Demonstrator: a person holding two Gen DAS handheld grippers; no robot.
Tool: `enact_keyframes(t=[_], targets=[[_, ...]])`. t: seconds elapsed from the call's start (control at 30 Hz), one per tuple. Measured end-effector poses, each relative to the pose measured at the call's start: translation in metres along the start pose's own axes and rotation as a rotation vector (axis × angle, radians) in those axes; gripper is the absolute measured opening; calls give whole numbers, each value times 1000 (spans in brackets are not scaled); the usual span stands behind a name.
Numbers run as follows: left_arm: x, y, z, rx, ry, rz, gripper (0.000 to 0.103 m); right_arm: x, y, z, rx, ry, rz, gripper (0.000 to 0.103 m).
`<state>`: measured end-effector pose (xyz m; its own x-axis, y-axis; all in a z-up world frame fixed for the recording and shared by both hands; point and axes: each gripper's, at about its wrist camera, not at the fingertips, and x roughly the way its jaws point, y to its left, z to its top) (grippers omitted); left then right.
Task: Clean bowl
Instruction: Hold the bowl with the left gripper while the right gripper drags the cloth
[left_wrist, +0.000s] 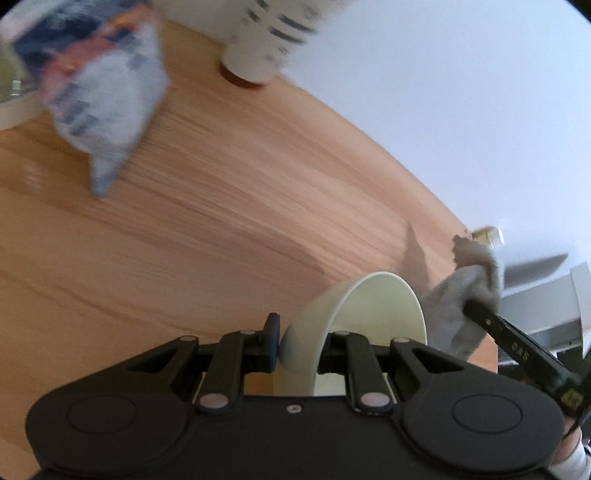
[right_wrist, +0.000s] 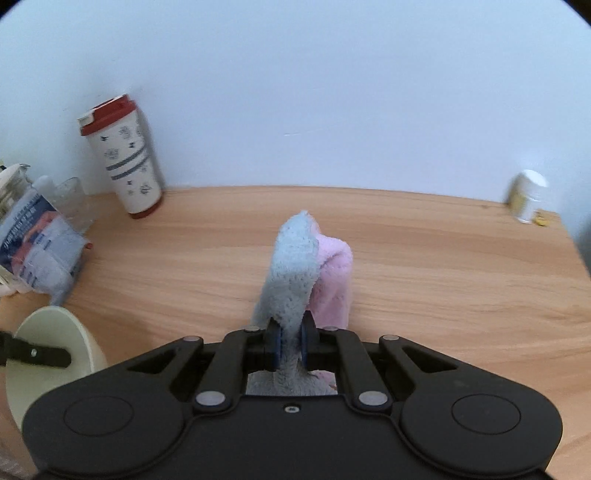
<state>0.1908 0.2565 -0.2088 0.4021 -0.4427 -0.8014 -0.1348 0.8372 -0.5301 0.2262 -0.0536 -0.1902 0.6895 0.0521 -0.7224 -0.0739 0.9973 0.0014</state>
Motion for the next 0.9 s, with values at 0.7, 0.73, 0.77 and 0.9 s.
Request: enact_keyframes(t=[0.7,0.73,0.77,0.9], targets=[[46,-65,-5,71,62,5,15,-18,-37,-78,-272,78,-48,42],[46,-65,-4,82,63,4,15,-20,-38,-78,-300,90,-34,55],[45,-66,-4,94,63,3,15,-24,-36,-77,-360,96,-43,58],[46,-68,-1,126,65,-1,15,-41,-37,-65,-526,90,17,73]])
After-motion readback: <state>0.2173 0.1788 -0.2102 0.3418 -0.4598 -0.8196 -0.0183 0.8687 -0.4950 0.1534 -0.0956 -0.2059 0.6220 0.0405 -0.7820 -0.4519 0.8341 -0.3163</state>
